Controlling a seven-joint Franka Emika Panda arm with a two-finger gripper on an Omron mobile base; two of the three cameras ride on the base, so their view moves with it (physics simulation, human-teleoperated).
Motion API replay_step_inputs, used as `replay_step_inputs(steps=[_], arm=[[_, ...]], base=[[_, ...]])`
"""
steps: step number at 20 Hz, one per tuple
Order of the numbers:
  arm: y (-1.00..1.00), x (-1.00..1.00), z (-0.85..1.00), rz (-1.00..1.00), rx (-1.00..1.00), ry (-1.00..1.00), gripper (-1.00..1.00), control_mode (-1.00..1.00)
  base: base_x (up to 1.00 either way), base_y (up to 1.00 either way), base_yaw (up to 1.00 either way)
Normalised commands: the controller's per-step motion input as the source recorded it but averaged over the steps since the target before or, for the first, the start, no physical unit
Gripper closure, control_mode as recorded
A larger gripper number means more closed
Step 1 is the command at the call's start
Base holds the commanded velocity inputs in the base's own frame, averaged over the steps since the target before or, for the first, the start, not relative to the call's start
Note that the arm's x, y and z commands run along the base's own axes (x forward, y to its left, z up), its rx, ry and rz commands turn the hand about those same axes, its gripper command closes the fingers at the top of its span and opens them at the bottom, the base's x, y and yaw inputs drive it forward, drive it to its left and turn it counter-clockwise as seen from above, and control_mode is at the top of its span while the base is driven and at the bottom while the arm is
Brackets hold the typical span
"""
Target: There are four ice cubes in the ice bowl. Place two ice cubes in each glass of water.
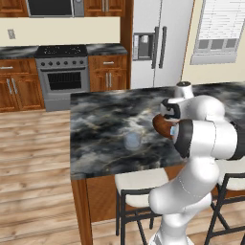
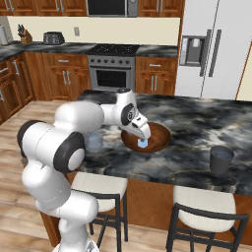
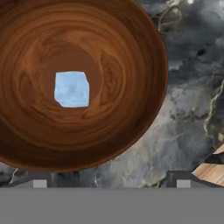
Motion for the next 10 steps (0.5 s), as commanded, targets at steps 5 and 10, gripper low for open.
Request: replay_step_inputs(steps=[5, 10], arm=[[0.00, 0.38, -0.25, 0.00, 0.00, 0.00, -1.00, -1.00], [0.00, 0.28, -0.20, 0.00, 0.00, 0.00, -1.00, -1.00]], base=[[0.00, 0.00, 0.00], [0.00, 0.00, 0.00]])
